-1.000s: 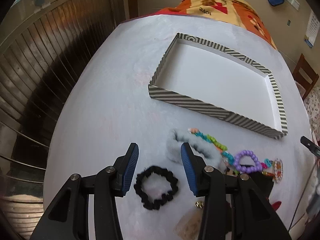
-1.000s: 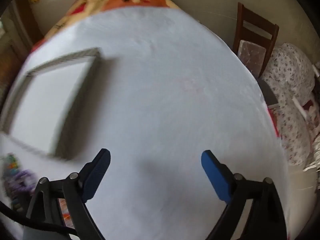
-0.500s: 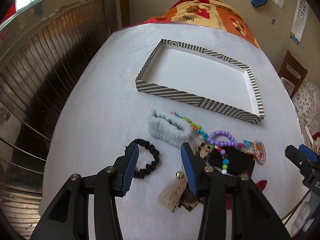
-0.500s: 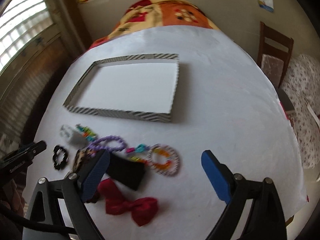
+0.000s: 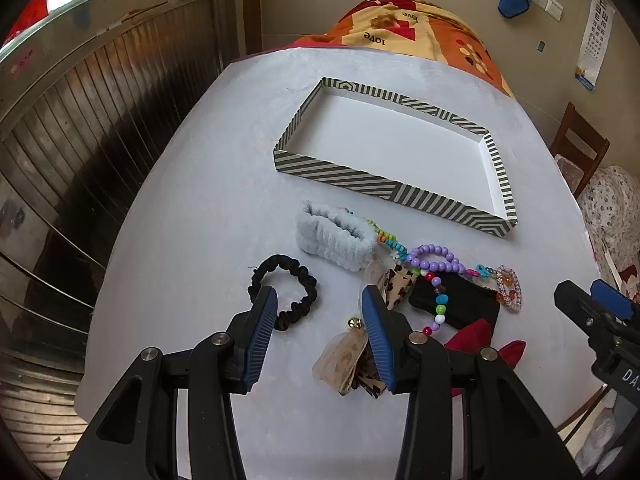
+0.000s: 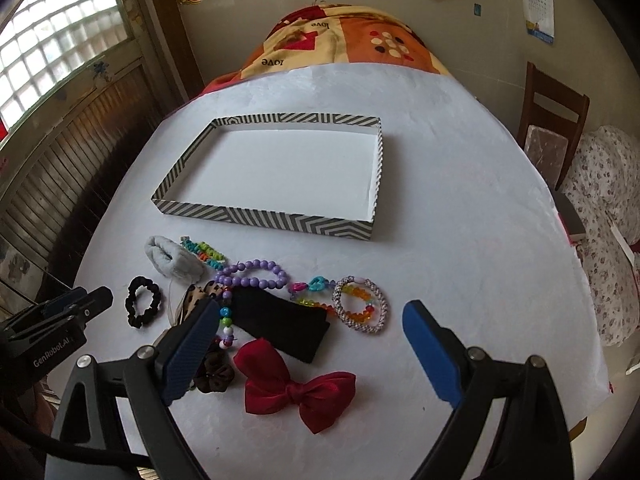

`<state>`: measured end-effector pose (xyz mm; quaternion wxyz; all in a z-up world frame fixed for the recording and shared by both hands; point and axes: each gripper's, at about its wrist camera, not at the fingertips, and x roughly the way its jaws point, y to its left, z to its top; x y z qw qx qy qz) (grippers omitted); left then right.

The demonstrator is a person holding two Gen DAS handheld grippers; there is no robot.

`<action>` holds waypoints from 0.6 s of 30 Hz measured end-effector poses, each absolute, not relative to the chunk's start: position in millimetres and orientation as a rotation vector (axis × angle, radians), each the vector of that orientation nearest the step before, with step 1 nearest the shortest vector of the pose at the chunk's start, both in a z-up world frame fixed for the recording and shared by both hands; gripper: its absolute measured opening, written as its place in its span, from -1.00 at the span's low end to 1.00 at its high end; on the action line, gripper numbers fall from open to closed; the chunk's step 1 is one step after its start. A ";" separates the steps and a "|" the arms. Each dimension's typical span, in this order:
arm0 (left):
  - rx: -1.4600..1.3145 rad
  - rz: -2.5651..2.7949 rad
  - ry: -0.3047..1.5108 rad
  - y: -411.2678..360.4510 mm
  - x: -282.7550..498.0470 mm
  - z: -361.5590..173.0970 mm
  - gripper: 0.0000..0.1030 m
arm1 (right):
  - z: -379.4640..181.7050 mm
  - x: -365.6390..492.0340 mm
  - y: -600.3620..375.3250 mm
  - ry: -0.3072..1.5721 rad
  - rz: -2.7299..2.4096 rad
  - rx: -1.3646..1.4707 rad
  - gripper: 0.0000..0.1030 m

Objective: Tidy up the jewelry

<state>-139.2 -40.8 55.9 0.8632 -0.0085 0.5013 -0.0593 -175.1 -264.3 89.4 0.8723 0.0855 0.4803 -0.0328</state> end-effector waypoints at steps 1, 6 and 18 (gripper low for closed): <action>-0.017 -0.125 1.051 -41.4 -139.3 55.8 -0.37 | 88.6 -174.9 -262.9 1.008 -0.071 0.176 0.85; -0.014 -0.131 1.052 -41.9 -144.0 54.5 -0.37 | 87.1 -175.5 -260.7 1.015 -0.060 0.184 0.85; -0.009 -0.132 1.061 -39.3 -141.8 52.9 -0.37 | 83.9 -173.0 -256.0 1.023 -0.027 0.194 0.85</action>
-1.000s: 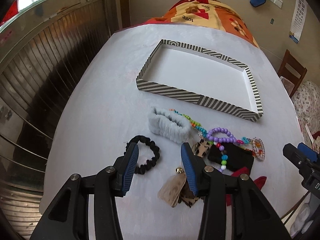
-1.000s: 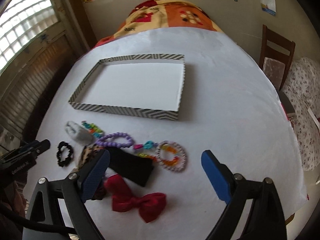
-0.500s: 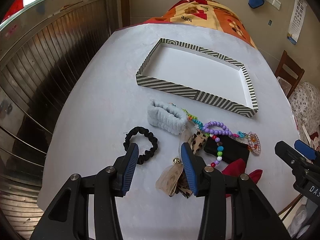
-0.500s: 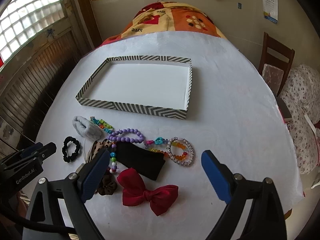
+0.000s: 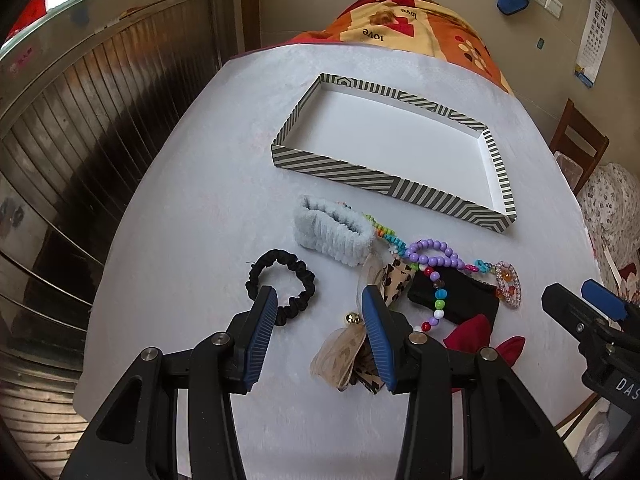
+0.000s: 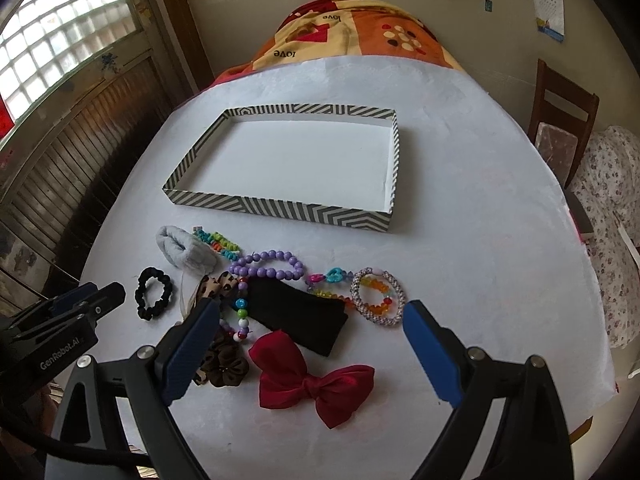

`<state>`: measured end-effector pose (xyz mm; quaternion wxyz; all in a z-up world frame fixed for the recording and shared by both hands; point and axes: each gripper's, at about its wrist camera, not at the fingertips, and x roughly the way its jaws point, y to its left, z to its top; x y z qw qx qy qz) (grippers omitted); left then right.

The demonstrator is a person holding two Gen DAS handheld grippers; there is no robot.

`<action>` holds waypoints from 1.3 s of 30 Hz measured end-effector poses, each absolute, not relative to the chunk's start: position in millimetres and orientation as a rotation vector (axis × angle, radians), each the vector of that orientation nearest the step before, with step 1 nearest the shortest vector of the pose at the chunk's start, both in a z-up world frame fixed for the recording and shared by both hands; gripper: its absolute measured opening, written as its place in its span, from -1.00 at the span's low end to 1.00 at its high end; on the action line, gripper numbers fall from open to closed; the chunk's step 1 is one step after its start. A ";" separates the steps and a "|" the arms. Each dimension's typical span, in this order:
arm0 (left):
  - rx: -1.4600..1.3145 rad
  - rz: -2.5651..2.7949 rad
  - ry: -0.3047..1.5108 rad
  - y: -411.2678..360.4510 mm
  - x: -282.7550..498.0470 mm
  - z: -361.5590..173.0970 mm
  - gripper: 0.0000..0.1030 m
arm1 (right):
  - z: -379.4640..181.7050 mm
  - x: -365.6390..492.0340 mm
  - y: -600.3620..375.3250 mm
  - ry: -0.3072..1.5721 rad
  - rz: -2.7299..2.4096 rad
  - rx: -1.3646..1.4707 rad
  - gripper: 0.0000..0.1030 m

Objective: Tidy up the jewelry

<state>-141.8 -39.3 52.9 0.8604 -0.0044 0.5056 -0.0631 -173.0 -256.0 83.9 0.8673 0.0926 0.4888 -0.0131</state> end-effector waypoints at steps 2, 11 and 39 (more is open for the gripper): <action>-0.010 -0.130 1.065 -40.0 -141.3 52.2 -0.37 | 83.5 -172.2 -255.5 1.025 -0.026 0.189 0.85; -0.006 -0.135 1.067 -37.4 -140.5 52.0 -0.37 | 83.9 -169.8 -255.0 1.028 -0.016 0.163 0.85; -0.010 -0.117 1.085 -35.3 -135.8 45.0 -0.37 | 75.4 -166.7 -257.0 1.050 0.009 0.148 0.85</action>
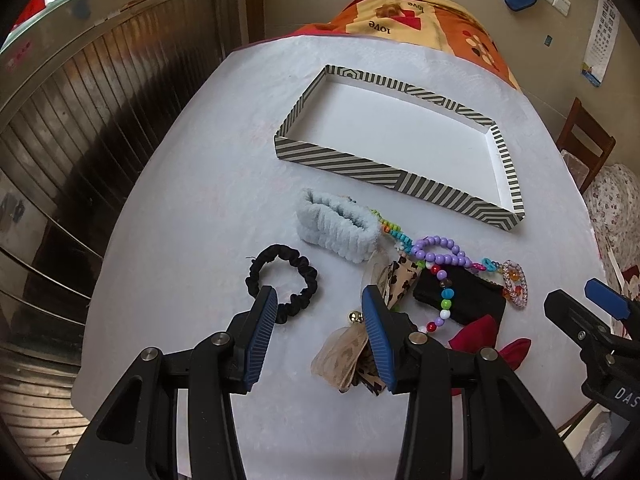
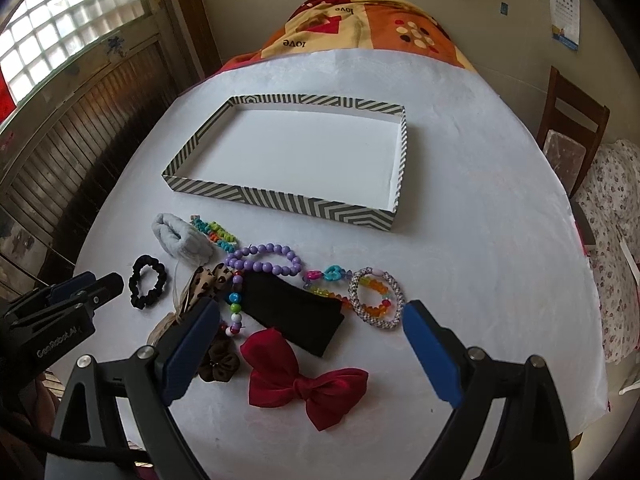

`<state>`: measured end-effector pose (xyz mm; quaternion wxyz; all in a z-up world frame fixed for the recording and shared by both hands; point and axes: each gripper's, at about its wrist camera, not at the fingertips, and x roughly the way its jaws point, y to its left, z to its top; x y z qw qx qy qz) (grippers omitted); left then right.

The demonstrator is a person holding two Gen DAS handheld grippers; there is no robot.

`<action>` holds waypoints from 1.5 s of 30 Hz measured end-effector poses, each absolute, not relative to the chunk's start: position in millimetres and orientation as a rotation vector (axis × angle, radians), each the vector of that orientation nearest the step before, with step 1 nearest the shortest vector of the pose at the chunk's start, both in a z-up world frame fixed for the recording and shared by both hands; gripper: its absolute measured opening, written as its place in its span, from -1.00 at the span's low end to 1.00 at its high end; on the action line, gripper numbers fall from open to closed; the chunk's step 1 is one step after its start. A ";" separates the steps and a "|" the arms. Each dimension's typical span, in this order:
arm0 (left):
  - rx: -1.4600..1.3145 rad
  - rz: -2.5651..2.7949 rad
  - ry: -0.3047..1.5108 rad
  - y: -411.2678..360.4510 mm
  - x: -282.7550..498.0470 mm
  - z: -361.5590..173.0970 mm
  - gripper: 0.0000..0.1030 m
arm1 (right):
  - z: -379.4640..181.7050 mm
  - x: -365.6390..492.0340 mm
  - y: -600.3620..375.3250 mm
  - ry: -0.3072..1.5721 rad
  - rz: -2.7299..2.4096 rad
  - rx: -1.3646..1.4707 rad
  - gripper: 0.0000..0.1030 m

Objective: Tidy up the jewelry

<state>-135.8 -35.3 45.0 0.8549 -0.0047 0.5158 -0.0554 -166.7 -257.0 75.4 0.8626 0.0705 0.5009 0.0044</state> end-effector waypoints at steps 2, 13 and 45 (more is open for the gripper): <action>-0.009 -0.115 1.086 -35.4 -135.5 44.4 -0.37 | 74.3 -166.9 -256.9 1.053 0.015 0.150 0.85; -0.002 -0.110 1.090 -39.4 -135.5 42.1 -0.37 | 71.4 -164.4 -257.3 1.072 0.038 0.153 0.85; -0.158 -0.088 1.147 -2.3 -105.6 36.2 -0.37 | 59.9 -151.9 -255.6 1.126 0.150 0.181 0.85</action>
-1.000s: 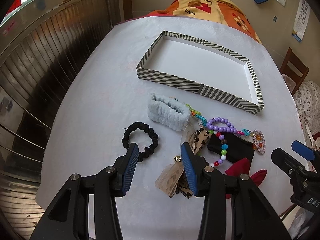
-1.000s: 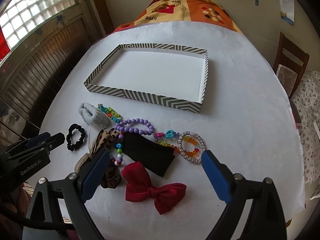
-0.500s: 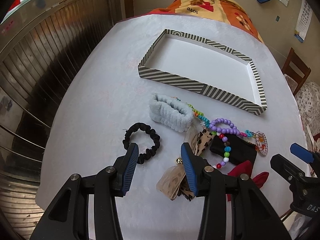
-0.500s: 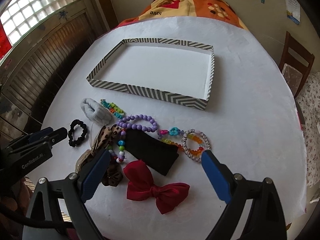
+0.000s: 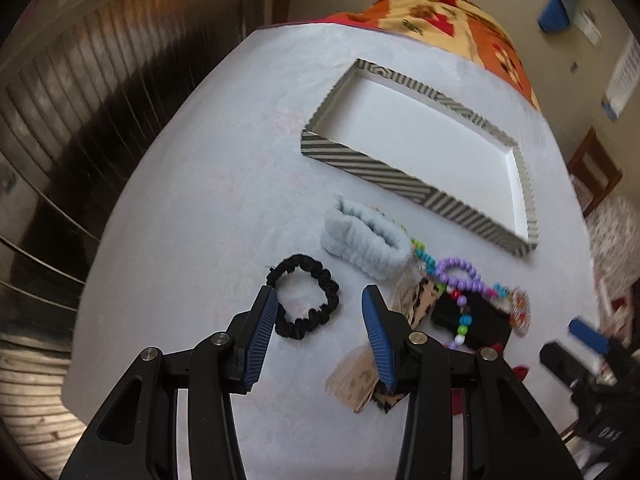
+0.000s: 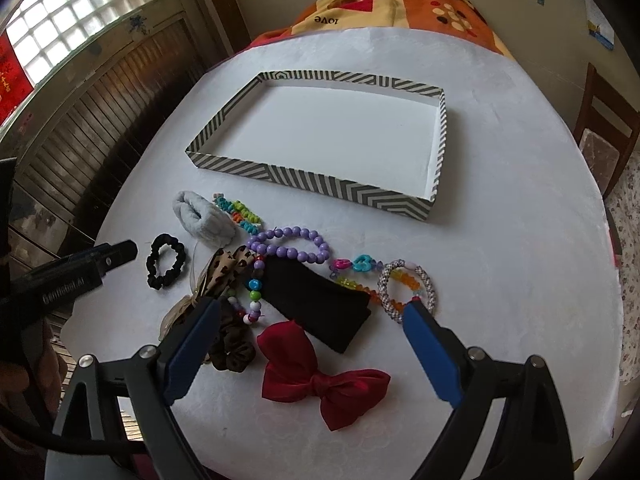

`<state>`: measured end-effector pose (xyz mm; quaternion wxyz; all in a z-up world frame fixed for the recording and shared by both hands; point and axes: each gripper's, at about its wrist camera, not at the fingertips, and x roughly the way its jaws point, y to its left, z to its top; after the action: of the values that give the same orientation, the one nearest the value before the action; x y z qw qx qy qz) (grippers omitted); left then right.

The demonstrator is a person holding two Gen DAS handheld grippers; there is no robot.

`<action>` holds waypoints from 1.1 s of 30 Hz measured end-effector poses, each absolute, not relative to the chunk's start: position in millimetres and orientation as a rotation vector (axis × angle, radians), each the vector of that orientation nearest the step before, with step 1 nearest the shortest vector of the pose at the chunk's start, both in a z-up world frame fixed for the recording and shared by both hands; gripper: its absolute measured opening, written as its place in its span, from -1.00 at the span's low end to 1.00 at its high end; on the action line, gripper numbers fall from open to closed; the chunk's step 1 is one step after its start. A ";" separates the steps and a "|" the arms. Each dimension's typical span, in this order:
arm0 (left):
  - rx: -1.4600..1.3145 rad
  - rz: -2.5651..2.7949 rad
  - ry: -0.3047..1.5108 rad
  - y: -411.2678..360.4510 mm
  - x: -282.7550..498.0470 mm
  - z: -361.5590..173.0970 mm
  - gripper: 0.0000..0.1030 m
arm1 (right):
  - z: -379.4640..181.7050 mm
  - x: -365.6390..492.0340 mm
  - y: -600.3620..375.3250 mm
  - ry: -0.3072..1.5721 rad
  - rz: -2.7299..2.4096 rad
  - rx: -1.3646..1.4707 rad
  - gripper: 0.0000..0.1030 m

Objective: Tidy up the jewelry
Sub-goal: 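Grasp the grey fuzzy scrunchie with the left tool while the right tool grasps the purple bead bracelet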

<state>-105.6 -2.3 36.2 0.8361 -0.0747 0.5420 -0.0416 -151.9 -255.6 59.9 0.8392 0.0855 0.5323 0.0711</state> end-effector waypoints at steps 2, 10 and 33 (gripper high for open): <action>-0.201 -0.085 1.157 5.4 -97.7 35.4 -0.37 | 58.9 -150.2 -257.1 1.124 0.163 0.189 0.82; -0.244 -0.121 1.208 1.5 -69.5 28.0 -0.37 | 50.2 -134.8 -255.4 1.144 0.187 0.136 0.46; -0.212 -0.177 1.340 -14.4 -12.0 -16.7 -0.36 | -10.3 -57.9 -227.7 1.253 0.252 -0.020 -0.12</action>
<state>-12.0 -14.4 -16.7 0.7751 -0.0978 0.6189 -0.0816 -57.9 -227.7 -10.3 0.8027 -0.0093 0.5845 0.1176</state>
